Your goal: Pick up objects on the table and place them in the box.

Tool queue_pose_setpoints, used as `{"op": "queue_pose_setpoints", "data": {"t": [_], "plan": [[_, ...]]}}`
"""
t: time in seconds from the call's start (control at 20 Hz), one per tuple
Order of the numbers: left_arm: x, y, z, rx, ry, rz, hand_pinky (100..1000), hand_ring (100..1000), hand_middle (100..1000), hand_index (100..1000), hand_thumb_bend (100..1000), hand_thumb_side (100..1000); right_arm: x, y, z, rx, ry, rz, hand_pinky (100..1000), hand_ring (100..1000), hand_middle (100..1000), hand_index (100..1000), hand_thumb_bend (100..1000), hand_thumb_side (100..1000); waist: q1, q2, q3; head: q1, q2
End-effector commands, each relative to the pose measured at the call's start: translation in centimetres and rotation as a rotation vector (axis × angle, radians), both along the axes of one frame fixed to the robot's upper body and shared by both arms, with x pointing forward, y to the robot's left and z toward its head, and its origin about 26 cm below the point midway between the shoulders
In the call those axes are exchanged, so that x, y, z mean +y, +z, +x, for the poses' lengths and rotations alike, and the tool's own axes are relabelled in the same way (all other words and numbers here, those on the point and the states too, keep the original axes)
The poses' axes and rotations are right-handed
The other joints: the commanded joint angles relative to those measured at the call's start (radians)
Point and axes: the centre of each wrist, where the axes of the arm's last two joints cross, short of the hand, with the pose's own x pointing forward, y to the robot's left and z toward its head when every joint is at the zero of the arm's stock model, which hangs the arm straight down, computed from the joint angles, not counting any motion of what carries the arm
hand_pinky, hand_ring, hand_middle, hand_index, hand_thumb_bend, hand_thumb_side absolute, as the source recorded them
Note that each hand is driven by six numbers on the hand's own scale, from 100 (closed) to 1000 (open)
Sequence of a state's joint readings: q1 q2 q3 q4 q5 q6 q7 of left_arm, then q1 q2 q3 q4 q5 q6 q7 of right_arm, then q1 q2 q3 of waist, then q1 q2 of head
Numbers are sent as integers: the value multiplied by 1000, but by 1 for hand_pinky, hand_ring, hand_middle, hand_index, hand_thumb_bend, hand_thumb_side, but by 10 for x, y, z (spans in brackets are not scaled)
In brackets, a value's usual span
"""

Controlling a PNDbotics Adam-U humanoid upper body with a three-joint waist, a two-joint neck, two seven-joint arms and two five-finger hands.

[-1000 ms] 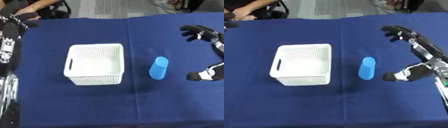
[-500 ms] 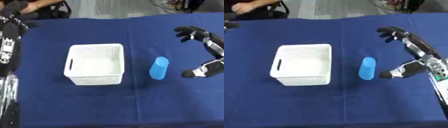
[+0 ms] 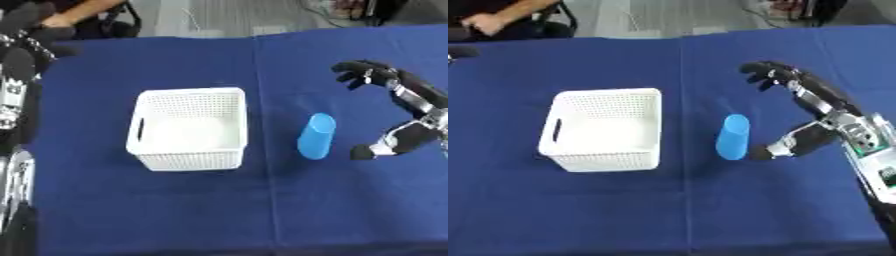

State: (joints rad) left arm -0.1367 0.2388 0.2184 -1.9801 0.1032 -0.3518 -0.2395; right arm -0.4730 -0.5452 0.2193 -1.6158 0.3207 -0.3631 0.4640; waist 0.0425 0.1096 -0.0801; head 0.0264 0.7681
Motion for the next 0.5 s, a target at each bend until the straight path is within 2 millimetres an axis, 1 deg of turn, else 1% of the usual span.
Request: {"op": "queue_pose_setpoints", "data": {"t": [0.05, 0.5], "plan": [[-1, 8, -1, -31, -15, 16, 737, 776, 899, 942, 1000, 755, 1, 8, 5, -17, 12, -44, 752, 840, 901, 1000, 906, 578, 0, -9, 3, -14, -9], [-3, 10, 0, -36, -27, 18, 737, 776, 899, 941, 1000, 761, 6, -10, 18, 32, 10, -79, 743, 834, 903, 1000, 908, 537, 2, -2, 11, -23, -13]]}}
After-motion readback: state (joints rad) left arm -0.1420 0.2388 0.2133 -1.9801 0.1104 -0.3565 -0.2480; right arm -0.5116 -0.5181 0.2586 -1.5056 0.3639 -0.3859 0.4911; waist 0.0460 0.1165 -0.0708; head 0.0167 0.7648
